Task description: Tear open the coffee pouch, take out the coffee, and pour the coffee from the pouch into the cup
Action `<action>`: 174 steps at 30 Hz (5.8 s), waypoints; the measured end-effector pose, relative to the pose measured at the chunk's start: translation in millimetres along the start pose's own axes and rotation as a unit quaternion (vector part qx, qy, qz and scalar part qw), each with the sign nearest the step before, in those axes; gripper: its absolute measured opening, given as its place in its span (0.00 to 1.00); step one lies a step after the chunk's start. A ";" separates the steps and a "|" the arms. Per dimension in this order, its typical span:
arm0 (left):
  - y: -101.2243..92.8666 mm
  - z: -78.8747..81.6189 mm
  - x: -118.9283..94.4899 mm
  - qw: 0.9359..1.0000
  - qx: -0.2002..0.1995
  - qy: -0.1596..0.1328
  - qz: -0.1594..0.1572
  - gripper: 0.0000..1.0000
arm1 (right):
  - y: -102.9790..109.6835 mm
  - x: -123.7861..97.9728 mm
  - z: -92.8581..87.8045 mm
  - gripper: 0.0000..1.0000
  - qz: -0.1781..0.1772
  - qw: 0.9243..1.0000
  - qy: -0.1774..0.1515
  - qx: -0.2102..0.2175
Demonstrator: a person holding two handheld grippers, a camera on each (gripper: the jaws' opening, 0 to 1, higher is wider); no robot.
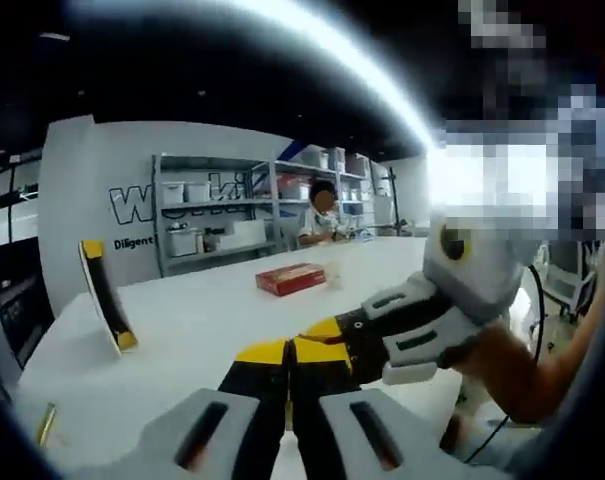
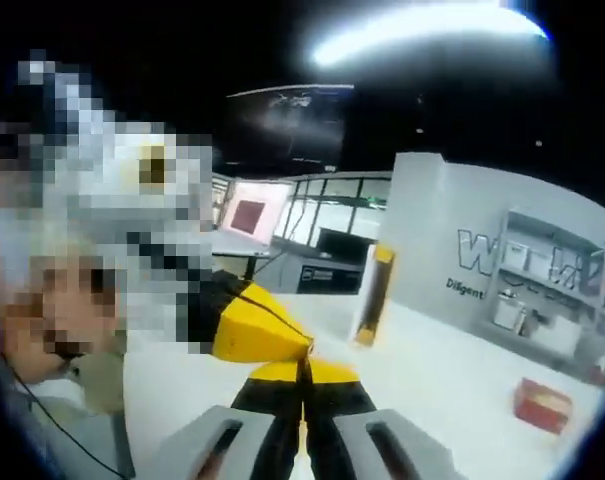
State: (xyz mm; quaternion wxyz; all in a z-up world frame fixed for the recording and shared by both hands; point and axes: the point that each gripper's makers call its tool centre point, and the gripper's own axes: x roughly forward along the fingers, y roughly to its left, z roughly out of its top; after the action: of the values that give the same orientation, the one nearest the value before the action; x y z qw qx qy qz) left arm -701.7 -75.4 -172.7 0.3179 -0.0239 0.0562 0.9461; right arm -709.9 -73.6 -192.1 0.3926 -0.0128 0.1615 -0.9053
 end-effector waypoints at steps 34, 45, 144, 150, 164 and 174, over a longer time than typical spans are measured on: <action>46.1 17.7 -9.3 0.992 -0.003 -0.050 0.115 0.01 | -14.7 -17.6 10.3 0.00 -0.035 0.998 -0.028 0.032; 130.5 7.0 -40.8 0.983 -0.057 -0.050 0.165 0.01 | -15.5 -26.4 7.0 0.00 -0.023 0.998 -0.035 0.049; 290.3 -119.4 -100.6 0.971 -0.020 0.100 0.216 0.60 | 127.1 286.2 90.8 0.00 0.199 0.975 -0.057 0.083; 282.1 -115.5 -102.3 0.970 -0.014 0.100 0.221 0.60 | 124.9 272.3 95.3 0.00 0.206 0.973 -0.060 0.080; 190.8 -95.7 -58.7 0.996 0.008 0.064 0.062 0.49 | 66.7 165.6 60.0 0.00 0.222 0.971 -0.053 0.067; 93.5 -73.9 -24.5 0.996 -0.005 0.009 -0.088 0.49 | 6.3 68.2 20.6 0.00 0.186 0.979 -0.041 0.076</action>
State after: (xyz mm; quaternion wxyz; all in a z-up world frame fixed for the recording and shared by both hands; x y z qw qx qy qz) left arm -738.1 -173.1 -235.6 0.3991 -0.0384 0.0523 0.9146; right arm -749.4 -132.2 -181.5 0.5604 0.0099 0.0751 -0.8248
